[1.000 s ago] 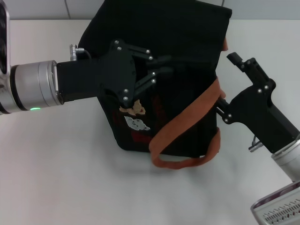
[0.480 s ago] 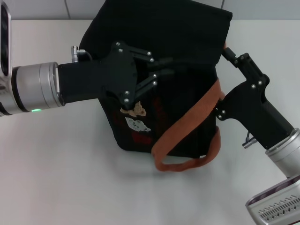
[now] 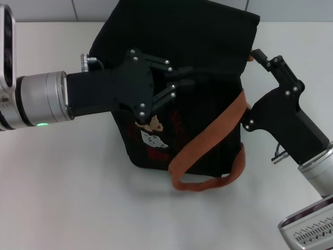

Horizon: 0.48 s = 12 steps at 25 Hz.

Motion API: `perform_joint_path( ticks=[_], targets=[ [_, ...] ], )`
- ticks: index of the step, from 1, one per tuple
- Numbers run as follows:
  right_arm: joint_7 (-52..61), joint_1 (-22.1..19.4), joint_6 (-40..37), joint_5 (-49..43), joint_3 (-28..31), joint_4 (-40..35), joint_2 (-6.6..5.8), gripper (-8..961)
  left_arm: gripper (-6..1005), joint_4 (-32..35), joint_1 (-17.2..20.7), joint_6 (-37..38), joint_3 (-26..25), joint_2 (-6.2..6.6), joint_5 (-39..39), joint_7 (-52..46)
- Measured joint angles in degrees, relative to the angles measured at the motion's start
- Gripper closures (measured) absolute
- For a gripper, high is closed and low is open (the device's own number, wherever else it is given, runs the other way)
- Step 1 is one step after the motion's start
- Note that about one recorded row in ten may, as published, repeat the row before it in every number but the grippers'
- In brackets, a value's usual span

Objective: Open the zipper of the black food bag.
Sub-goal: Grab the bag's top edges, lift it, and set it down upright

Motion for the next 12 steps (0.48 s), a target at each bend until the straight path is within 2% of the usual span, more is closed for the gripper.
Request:
perform_joint_path(
  ticks=[7, 10, 12],
  targets=[
    [-0.05, -0.10, 0.47, -0.13, -0.47, -0.65, 0.00, 188, 905, -0.02, 0.00, -0.05, 0.00, 0.00, 0.02, 0.00],
    [-0.25, -0.09, 0.50, -0.13, -0.53, -0.71, 0.00, 395, 905, -0.09, -0.07, -0.07, 0.00, 0.00, 0.02, 0.00],
    [-0.29, -0.07, 0.51, -0.13, -0.53, -0.71, 0.00, 486, 905, -0.09, -0.10, -0.07, 0.00, 0.00, 0.03, 0.00]
  ],
)
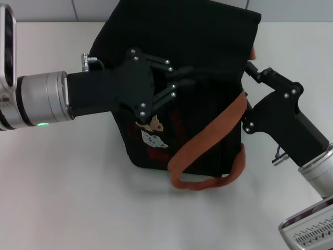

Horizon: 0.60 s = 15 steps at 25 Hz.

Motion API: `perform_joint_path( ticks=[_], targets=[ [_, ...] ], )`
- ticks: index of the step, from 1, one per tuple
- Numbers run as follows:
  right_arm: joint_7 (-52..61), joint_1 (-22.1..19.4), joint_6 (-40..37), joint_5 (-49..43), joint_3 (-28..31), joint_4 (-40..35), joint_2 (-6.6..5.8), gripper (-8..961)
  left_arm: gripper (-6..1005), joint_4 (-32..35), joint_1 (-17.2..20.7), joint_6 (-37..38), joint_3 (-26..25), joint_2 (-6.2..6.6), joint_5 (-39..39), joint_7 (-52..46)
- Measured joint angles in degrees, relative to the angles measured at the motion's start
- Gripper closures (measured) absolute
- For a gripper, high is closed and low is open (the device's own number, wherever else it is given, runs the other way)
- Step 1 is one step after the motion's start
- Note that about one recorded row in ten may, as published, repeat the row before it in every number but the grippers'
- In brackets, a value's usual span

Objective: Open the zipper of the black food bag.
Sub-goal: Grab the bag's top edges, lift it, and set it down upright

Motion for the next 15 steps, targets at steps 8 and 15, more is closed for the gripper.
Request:
perform_joint_path(
  ticks=[8, 15],
  targets=[
    [0.28, 0.29, 0.69, 0.00, 0.00, 0.03, 0.00, 843, 906, 0.01, 0.00, 0.12, 0.00, 0.00, -0.01, 0.00],
    [0.38, 0.39, 1.72, 0.00, 0.11, 0.25, 0.00, 879, 906, 0.01, 0.02, 0.36, 0.00, 0.00, -0.01, 0.00]
  ],
)
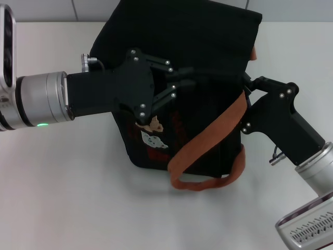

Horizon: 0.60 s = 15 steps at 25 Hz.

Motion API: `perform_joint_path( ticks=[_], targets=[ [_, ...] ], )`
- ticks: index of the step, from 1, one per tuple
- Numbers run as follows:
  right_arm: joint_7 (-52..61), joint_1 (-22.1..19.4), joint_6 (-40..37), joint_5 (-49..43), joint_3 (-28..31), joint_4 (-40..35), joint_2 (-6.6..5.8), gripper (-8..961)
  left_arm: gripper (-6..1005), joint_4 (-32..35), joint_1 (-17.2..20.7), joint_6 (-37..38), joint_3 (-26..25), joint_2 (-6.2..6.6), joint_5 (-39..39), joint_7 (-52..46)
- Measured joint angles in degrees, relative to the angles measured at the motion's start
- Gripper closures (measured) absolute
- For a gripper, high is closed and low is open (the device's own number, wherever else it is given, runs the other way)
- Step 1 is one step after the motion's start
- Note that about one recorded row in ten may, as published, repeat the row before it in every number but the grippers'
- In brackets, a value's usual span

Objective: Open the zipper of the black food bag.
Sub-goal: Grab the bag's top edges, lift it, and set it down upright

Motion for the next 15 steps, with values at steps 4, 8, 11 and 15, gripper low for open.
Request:
perform_joint_path(
  ticks=[4, 8, 11, 15],
  targets=[
    [0.63, 0.25, 0.99, 0.00, 0.13, 0.19, 0.00, 894, 906, -0.03, 0.00, 0.05, -0.01, 0.00, -0.02, 0.00],
    [1.50, 0.38, 1.13, 0.00, -0.06, 0.11, 0.00, 893, 905, -0.10, 0.00, 0.05, 0.00, 0.00, -0.05, 0.00],
    [1.52, 0.38, 0.83, -0.01, -0.09, -0.04, 0.00, 894, 905, -0.39, 0.00, 0.04, 0.00, 0.00, -0.09, 0.00],
    [1.53, 0.38, 0.81, -0.32, -0.16, -0.01, 0.00, 899, 905, -0.74, 0.00, -0.13, -0.01, 0.00, -0.12, 0.09]
  ],
)
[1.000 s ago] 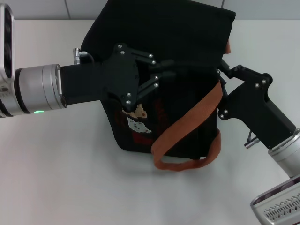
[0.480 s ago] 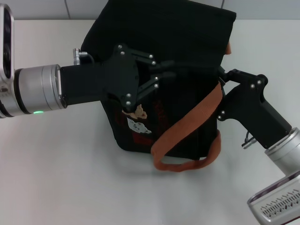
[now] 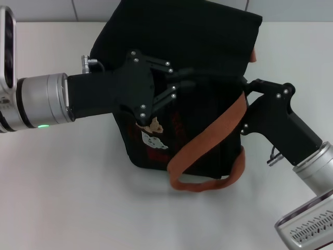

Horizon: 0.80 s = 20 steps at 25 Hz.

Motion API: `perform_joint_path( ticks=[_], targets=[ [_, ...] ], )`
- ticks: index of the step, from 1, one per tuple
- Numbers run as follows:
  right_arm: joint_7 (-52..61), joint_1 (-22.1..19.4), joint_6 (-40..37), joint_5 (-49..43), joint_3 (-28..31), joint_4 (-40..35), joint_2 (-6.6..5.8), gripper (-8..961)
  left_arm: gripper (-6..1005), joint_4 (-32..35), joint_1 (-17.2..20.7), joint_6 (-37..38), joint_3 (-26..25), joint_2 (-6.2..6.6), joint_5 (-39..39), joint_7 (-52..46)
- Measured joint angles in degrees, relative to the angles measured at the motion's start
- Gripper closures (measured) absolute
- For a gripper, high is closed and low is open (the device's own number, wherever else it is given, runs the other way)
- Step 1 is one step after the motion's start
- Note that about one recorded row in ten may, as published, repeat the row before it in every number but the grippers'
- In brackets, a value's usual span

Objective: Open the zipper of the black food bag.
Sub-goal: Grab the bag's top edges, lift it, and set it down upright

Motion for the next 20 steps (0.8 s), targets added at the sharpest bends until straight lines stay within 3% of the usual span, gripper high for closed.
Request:
perform_joint_path(
  ticks=[3, 20],
  targets=[
    [0.00, -0.03, -0.01, -0.28, -0.02, 0.06, 0.00, 954, 906, -0.26, 0.00, -0.07, 0.00, 0.00, -0.01, 0.29],
    [0.01, -0.08, -0.05, -0.39, 0.35, 0.21, 0.00, 955, 905, -0.63, -0.01, -0.15, 0.00, -0.05, -0.73, 0.47]
  ],
)
